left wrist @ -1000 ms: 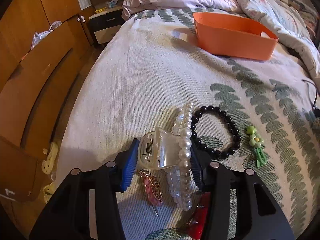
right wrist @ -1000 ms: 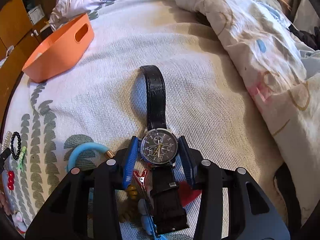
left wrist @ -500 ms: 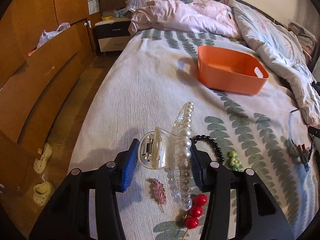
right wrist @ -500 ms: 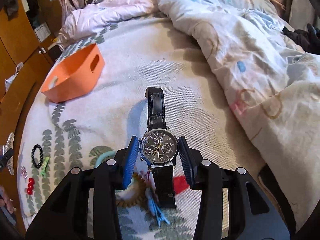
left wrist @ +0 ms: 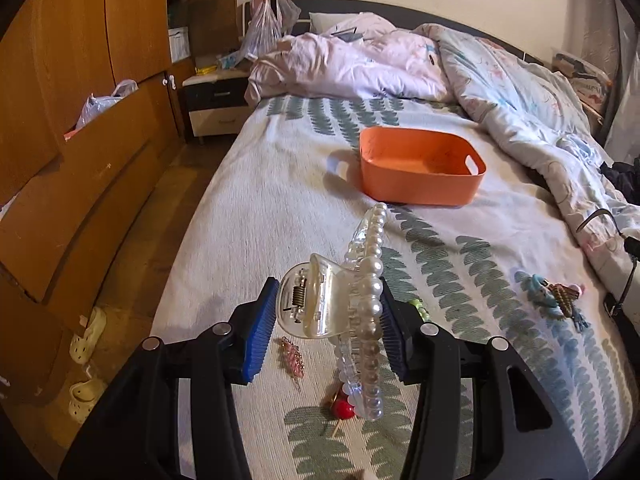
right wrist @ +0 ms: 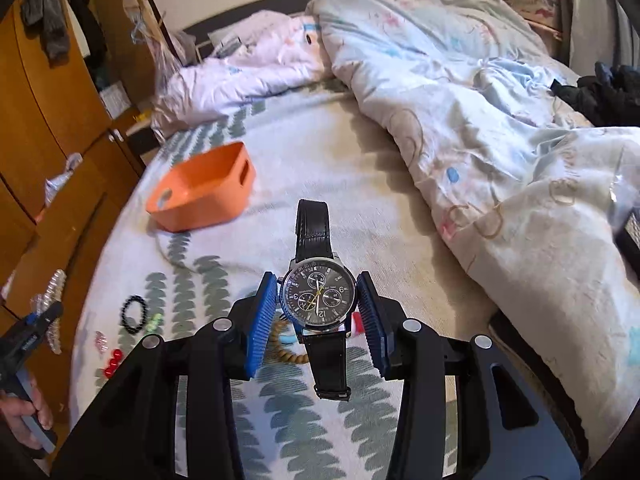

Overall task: Organize jewelry
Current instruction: 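Lift and carry the clip and watch aside, then open both tools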

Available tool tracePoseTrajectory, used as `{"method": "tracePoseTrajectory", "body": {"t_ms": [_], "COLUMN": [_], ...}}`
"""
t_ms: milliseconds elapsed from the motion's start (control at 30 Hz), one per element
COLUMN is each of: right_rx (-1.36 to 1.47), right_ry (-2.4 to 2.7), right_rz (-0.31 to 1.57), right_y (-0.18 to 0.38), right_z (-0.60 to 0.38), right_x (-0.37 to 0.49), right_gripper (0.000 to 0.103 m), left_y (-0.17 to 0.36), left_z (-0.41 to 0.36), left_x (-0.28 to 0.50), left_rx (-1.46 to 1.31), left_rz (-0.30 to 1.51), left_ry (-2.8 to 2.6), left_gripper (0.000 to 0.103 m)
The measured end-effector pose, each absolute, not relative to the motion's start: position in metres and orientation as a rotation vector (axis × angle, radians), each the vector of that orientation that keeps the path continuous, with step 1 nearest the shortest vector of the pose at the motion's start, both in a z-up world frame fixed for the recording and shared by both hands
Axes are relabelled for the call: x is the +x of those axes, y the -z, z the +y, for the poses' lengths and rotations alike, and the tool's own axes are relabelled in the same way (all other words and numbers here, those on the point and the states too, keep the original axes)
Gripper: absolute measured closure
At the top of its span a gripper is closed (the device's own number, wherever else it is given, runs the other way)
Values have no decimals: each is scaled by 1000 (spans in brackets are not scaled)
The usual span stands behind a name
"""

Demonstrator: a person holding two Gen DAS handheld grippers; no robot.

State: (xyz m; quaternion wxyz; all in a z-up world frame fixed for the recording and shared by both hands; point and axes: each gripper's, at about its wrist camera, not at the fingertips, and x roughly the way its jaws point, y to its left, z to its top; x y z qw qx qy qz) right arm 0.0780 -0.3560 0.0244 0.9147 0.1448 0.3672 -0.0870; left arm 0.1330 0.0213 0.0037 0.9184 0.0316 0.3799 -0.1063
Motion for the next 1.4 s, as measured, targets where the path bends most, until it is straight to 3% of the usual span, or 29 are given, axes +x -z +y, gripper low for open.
{"method": "tracePoseTrajectory", "body": {"t_ms": [567,900,1300,1367,1400], "right_rx": [293,273,299,294,289], "right_ry": [59,74,95,101,103], "right_rz": [675,820,968,974,976], "right_y": [-72,-19,57,62,64], "right_z": [-290,-264,-275,-275,-275], "right_x": [-62,-120,-109,-107,-107], "right_gripper": [61,61,60,60,58], "left_y": [0,36,81,81,78], "left_z": [40,54,53,54,54], "left_x": [48,-5,-12,-14,-15], "left_rx": [98,117,148,146,152], "left_rz": [815,887,987,984,967], "left_ry": [196,153,129,126,120], "left_gripper": [54,54,53,47,37]}}
